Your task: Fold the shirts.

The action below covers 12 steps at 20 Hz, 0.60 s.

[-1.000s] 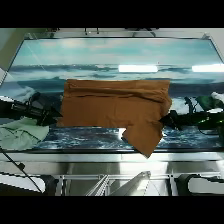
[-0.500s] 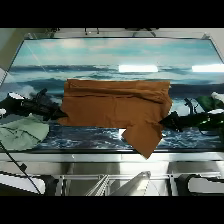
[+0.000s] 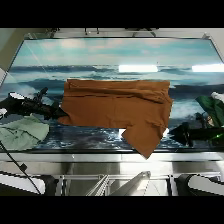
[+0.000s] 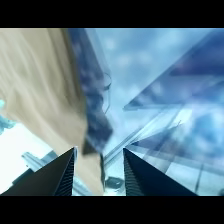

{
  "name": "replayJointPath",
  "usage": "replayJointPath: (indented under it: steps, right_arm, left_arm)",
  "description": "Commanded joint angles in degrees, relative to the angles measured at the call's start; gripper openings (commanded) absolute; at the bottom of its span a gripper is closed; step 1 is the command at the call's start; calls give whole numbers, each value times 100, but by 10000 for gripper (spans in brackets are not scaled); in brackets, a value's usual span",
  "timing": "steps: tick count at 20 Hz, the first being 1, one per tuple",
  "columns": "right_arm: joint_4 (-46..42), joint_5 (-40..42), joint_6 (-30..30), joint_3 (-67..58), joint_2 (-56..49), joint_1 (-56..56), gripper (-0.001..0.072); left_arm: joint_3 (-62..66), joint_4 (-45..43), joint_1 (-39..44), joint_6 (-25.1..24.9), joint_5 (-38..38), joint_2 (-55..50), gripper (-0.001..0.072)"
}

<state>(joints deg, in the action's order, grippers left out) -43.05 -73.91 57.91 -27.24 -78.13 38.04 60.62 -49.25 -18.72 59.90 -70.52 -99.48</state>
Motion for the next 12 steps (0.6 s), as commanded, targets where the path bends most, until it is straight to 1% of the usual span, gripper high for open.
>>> replayJointPath:
  steps: [1, 2, 4, 7, 8, 9, 10, 11, 12]
  right_arm:
    - [520, 415, -138, 1008, 702, -13, 462]
    - [872, 684, -302, 1266, 828, -170, 499]
    - [1335, 1060, -439, 1545, 870, -557, 498]
    - [1604, 1550, -426, 1598, 870, -1296, 496]
    - [1775, 1698, -435, 1598, 870, -1547, 476]
    - [1956, 1810, -481, 1596, 872, -1740, 311]
    - [2184, 1812, -671, 1596, 872, -1864, 222]
    - [2387, 1718, -820, 1596, 890, -1895, 220]
    - [2444, 1515, -885, 1593, 946, -1858, 83]
  left_arm:
    - [2, -11, 0, -33, 13, -4, 25]
    - [2, -7, 0, -33, 13, -4, 25]
    - [2, -9, 0, -33, 15, -4, 25]
    - [0, -7, 0, -31, 13, -4, 25]
    - [0, -7, 0, -31, -2, -4, 25]
    - [2, 0, 0, -31, -7, -4, 25]
    - [2, 42, 0, -31, -33, -2, 25]
    - [2, 177, -2, -35, -63, -2, 25]
    - [2, 321, -17, -50, -107, 0, 25]
